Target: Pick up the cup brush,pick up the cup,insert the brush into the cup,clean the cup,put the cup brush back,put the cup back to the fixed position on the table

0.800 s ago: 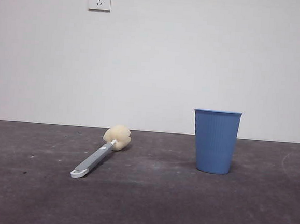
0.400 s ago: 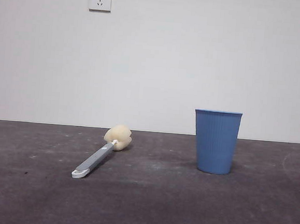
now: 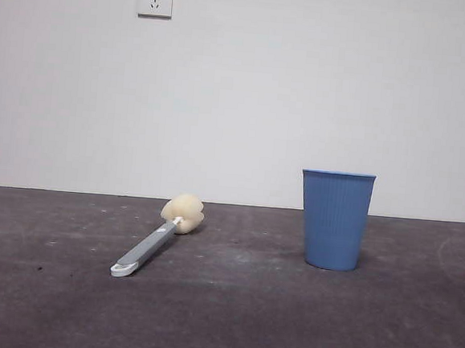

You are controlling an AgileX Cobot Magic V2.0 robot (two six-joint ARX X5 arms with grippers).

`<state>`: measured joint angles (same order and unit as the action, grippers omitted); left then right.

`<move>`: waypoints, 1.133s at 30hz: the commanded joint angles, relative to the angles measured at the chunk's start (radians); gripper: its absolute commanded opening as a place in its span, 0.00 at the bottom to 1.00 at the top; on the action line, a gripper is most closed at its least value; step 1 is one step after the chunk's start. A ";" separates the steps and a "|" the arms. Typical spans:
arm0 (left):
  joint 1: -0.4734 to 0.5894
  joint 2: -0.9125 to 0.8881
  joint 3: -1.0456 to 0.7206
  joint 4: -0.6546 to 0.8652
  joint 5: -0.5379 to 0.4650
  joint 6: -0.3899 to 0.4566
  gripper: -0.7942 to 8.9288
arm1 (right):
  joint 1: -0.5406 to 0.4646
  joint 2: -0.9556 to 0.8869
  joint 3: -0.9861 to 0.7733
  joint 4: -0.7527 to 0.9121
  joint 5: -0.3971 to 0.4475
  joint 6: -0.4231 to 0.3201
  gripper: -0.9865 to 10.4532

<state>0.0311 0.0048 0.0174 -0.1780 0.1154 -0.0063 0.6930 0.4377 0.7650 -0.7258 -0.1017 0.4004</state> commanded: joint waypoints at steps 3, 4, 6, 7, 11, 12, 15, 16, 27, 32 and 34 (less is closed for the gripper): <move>0.004 -0.003 -0.013 0.004 -0.006 -0.027 0.08 | 0.002 -0.002 -0.004 0.005 0.003 -0.006 0.09; 0.004 -0.003 -0.013 0.004 -0.006 -0.027 0.08 | 0.002 -0.002 -0.004 0.005 0.003 -0.006 0.09; 0.003 -0.003 -0.013 0.004 -0.006 -0.027 0.08 | 0.002 -0.002 -0.004 0.005 0.003 -0.006 0.09; 0.003 -0.003 -0.013 0.004 -0.006 -0.027 0.08 | 0.002 -0.002 -0.004 0.005 0.003 -0.006 0.09; 0.003 -0.003 -0.013 0.004 -0.006 -0.027 0.08 | 0.002 -0.002 -0.004 0.005 0.003 -0.006 0.09; 0.003 -0.003 -0.013 0.004 -0.006 -0.027 0.08 | 0.002 -0.002 -0.004 0.005 0.003 -0.006 0.09; 0.003 -0.003 -0.013 0.004 -0.006 -0.027 0.08 | 0.002 -0.002 -0.004 -0.002 0.003 -0.024 0.09; 0.003 -0.003 -0.013 0.004 -0.006 -0.027 0.08 | 0.002 -0.002 -0.004 -0.013 0.003 -0.059 0.09; 0.003 -0.003 -0.013 0.004 -0.006 -0.027 0.08 | -0.145 -0.058 -0.010 -0.040 0.003 -0.246 0.09; 0.003 -0.003 -0.013 0.004 -0.006 -0.027 0.08 | -0.322 -0.181 -0.073 0.048 0.003 -0.372 0.09; 0.003 -0.003 -0.013 0.004 -0.006 -0.027 0.08 | -0.380 -0.249 -0.135 0.122 0.003 -0.398 0.09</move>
<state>0.0315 0.0048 0.0174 -0.1780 0.1123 -0.0273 0.3367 0.2176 0.6704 -0.6342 -0.1017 0.0597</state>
